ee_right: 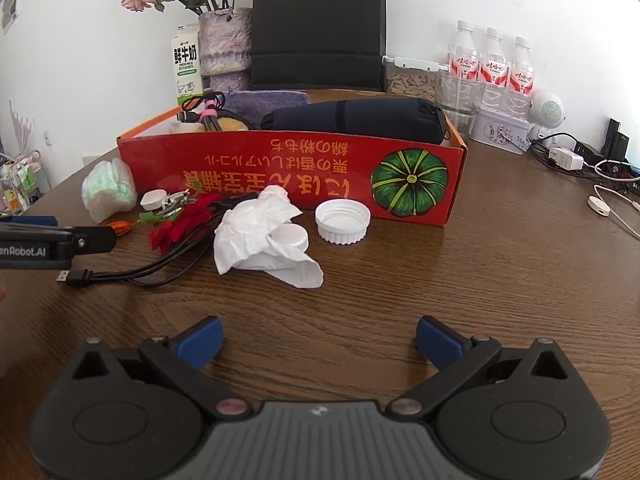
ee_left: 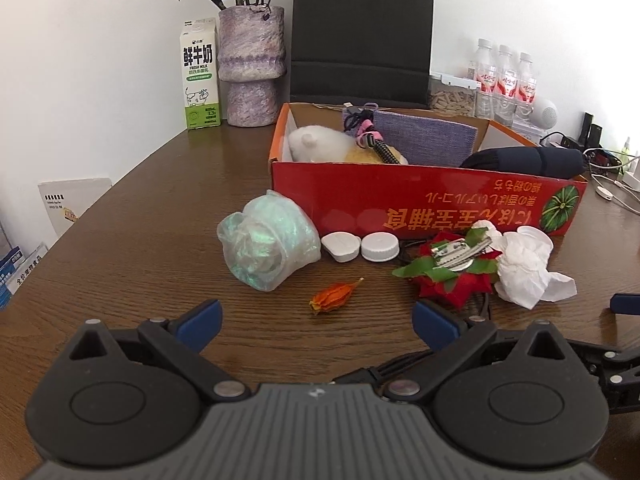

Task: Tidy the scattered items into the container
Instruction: 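Withdraw both grippers from the box back over the table, then grasp the small orange dried flower with left gripper while right gripper grasps the white tissue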

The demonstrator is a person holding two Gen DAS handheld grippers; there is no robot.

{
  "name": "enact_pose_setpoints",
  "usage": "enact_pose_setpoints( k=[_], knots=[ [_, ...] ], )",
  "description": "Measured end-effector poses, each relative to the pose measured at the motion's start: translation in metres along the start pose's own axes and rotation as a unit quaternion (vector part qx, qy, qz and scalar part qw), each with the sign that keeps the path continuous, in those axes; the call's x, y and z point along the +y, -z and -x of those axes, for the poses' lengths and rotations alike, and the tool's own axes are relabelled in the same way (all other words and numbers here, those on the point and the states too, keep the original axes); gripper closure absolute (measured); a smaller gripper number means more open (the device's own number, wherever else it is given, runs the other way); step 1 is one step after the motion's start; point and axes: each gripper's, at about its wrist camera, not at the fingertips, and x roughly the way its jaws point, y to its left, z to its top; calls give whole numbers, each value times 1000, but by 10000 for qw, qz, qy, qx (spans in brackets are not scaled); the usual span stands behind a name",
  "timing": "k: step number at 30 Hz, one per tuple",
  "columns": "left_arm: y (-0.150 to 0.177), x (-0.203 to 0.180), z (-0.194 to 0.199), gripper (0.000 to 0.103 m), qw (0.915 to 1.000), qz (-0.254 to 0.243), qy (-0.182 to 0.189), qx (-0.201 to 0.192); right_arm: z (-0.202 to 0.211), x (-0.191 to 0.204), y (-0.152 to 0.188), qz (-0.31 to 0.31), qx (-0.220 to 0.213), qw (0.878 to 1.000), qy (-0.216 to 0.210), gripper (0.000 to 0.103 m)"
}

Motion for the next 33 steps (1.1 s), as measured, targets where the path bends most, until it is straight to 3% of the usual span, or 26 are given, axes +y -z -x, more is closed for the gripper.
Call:
enact_pose_setpoints(
  k=[3, 5, 7, 11, 13, 15, 26, 33],
  knots=[
    [-6, 3, -10, 2, 10000, -25, -34, 32, -1, 1, 0, 8, -4, 10000, 12, 0],
    [-8, 3, -16, 12, 9999, -50, 14, 102, -1, 1, -1, 4, -9, 10000, 11, 0],
    [-9, 1, -23, 37, 9997, -110, 76, 201, -2, 1, -1, 2, -10, 10000, 17, 0],
    [-9, -2, -25, 60, 9994, -210, 233, 168, -3, 1, -2, -4, -11, 10000, 21, 0],
    [-8, -5, -24, 78, 9991, -281, 281, 140, -3, 1, -3, -4, -10, 10000, 23, 0],
    [-6, -7, -22, 86, 9988, -345, 318, 109, -4, 1, -4, -9, -9, 10000, 29, 0],
    [-1, 0, -15, 88, 9984, -219, 525, 14, -6, 2, -6, -9, -7, 10000, 29, 0],
    [0, 11, 3, 88, 9973, -14, 610, -403, -10, 4, -9, 12, -5, 10000, 7, 0]
  ],
)
